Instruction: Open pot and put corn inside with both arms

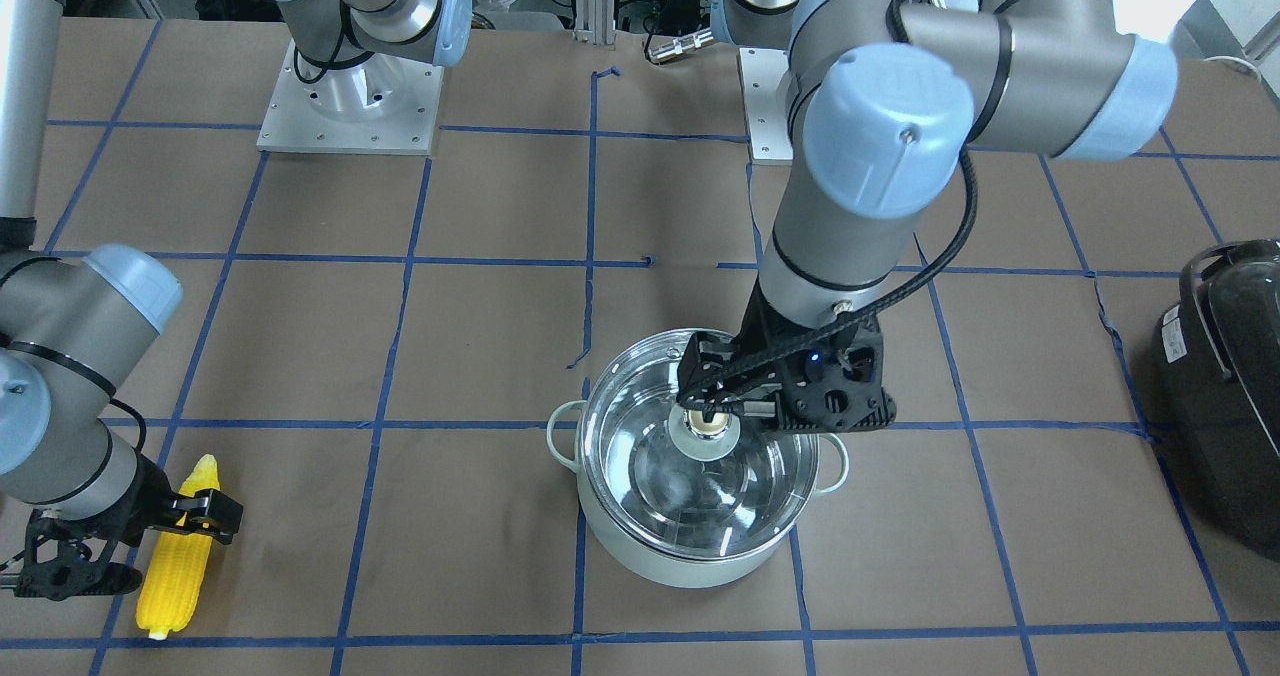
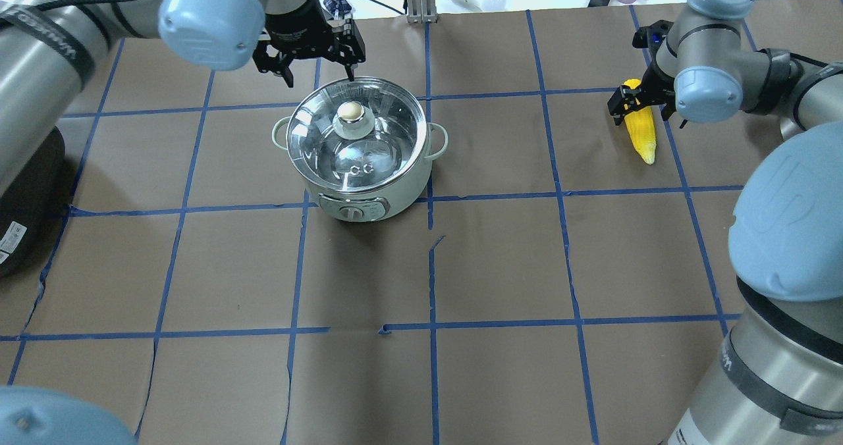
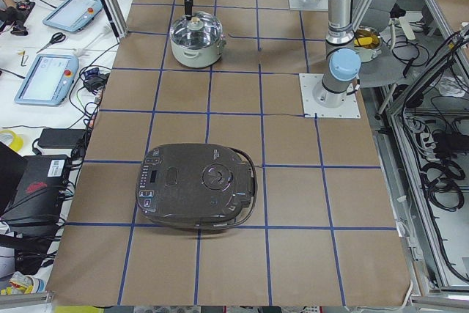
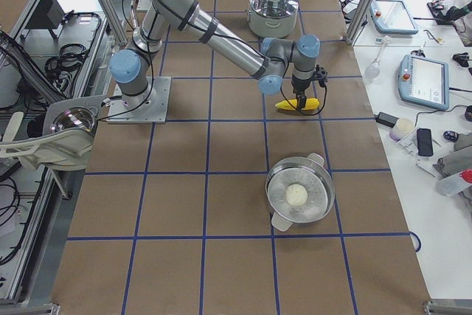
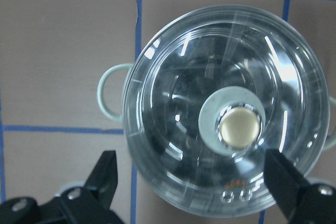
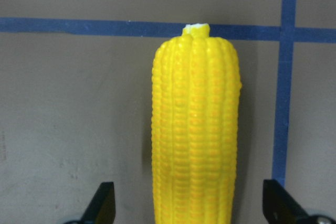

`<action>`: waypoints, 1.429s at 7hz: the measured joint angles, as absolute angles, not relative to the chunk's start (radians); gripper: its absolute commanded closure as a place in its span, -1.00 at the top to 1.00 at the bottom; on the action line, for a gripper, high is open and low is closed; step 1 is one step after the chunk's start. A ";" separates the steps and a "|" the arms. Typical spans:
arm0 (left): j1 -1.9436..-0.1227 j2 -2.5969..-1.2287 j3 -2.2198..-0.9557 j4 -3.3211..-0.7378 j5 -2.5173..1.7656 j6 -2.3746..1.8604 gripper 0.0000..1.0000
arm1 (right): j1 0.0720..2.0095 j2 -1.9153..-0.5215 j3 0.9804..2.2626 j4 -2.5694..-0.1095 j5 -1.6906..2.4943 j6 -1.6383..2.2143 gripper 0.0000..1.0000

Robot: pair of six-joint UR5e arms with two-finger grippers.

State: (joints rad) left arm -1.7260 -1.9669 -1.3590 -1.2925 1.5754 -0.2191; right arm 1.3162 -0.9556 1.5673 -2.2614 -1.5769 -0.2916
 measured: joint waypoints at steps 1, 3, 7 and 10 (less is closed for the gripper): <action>-1.739 -2.007 -1.357 -1.268 1.575 -0.232 1.00 | 1.316 -0.943 1.565 -2.271 -1.577 -0.292 -0.22; -1.755 -2.033 -1.361 -1.271 1.575 -0.236 0.73 | 1.316 -0.935 1.564 -2.280 -1.578 -0.287 -1.00; -1.762 -2.029 -1.372 -1.317 1.575 -0.235 -0.34 | 1.317 -0.971 1.543 -2.262 -1.579 -0.220 -1.00; -1.761 -2.011 -1.361 -1.325 1.574 -0.233 -0.48 | 1.389 -1.050 1.490 -2.153 -1.594 -0.078 -1.00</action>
State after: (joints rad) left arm -1.7608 -2.0115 -1.3614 -1.3251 1.5736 -0.2333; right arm 1.3890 -1.0505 1.4903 -2.1529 -1.5941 -0.0783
